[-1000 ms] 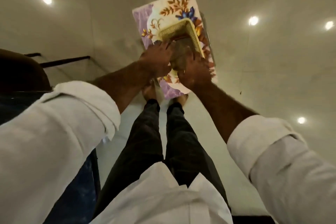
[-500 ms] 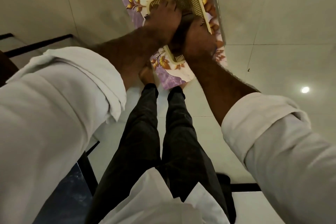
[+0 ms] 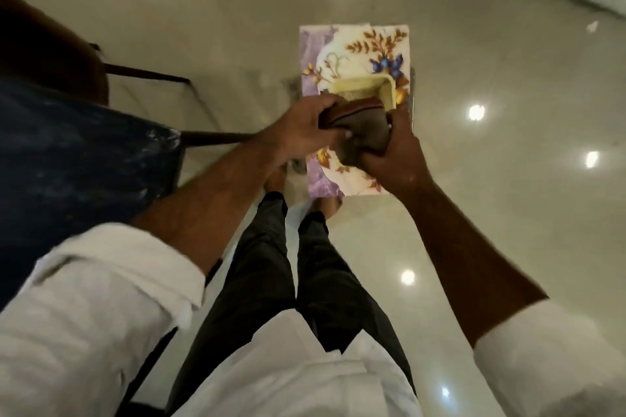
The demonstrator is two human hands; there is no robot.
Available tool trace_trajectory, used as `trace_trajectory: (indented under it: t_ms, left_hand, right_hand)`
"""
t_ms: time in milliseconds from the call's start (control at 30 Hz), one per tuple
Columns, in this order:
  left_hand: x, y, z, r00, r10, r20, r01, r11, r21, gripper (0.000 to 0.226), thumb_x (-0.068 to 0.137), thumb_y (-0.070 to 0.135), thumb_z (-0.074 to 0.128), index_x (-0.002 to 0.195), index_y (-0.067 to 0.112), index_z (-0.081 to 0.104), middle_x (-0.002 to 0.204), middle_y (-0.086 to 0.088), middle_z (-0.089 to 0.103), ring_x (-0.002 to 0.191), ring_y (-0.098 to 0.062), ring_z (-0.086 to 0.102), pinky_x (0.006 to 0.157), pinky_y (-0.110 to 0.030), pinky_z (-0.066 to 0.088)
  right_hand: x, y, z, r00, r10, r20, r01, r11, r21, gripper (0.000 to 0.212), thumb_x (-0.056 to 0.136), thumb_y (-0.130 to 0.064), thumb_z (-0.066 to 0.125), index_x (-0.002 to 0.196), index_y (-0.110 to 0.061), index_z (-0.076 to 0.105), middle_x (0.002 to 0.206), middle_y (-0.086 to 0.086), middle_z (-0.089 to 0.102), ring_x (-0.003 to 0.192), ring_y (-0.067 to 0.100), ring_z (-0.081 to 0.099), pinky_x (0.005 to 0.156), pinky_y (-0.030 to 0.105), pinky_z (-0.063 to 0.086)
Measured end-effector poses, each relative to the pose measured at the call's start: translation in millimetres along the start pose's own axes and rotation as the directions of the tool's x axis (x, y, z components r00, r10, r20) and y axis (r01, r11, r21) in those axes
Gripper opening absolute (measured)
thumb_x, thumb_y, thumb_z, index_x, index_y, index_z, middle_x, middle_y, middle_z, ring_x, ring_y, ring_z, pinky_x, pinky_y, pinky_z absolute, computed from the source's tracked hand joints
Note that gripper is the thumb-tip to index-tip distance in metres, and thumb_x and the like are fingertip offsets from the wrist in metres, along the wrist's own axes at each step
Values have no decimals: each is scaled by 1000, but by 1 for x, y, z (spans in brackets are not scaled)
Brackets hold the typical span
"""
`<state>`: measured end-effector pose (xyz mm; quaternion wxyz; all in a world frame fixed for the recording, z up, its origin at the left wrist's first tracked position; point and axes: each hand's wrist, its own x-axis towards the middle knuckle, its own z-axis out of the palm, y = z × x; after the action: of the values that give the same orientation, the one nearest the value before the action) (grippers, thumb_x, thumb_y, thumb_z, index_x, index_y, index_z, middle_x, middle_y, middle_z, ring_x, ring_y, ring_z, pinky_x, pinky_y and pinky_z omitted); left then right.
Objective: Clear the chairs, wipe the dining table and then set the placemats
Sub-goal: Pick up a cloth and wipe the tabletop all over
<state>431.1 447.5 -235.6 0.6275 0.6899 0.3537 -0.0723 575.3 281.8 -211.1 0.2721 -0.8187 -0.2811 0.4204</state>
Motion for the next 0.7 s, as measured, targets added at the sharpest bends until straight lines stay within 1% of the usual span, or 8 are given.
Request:
trace_trajectory:
  t_ms: [67,100,200,267,400,467,567,700]
  left_hand:
    - [-54,10,-15,992,-27,-122,4,983,-183,30,95,15,87,121,19,73,103,2,80,88,-3,77,78,-23,62]
    - [-83,10,-22,980,-37,-198,-14,967,-254,29,95,17,88,120,21,74,103,3,81,89,-3,77,80,-23,62]
    - [-163,5,-44,915,-90,-393,-89,906,-414,35,95,18,88,126,24,73,115,1,81,111,-13,78,96,-34,65]
    - [-219,-7,-56,847,-131,-515,-159,862,-481,38,96,7,84,130,21,73,118,-3,81,114,-15,77,98,-38,65]
    - [-317,-37,-69,661,-237,-712,-284,799,-530,41,96,-1,81,134,10,73,119,-10,81,113,-23,78,90,-40,67]
    - [-362,-60,-74,543,-335,-770,-326,761,-561,38,95,2,83,130,13,73,116,-8,82,112,-25,79,90,-41,68]
    - [-411,-97,-82,388,-462,-797,-357,722,-592,33,96,8,86,125,19,74,113,-4,83,109,-24,80,83,-47,70]
    - [-446,-148,-95,366,-567,-738,-358,646,-674,32,99,4,81,128,11,70,114,-11,82,109,-30,80,79,-49,70]
  right_hand:
    - [-29,-38,-7,991,-103,90,93,990,110,72,83,-23,95,137,-31,47,124,-9,70,111,15,74,93,44,66]
    - [-42,-59,-2,978,-133,159,105,979,174,63,90,-20,90,138,-26,49,125,-10,71,114,13,75,95,44,66]
    - [-74,-118,18,922,-205,329,72,925,373,41,107,-11,63,146,-18,57,127,-7,76,119,14,73,94,36,65]
    - [-97,-156,44,882,-237,407,67,918,390,43,110,-1,51,147,-21,61,129,-3,77,120,18,73,92,33,63]
    - [-132,-210,112,809,-329,486,235,941,245,46,107,-4,64,143,-32,66,131,-3,75,123,20,72,101,45,63]
    - [-151,-234,152,790,-371,487,329,928,174,41,102,-8,75,134,-33,69,122,-5,78,114,14,76,93,38,66]
    - [-169,-264,206,773,-373,513,391,917,77,36,97,-9,83,130,-13,68,113,-5,79,101,5,78,78,27,66]
    - [-169,-279,275,757,-350,551,479,872,-105,32,93,-17,88,122,-19,74,109,-4,81,98,11,79,87,43,69]
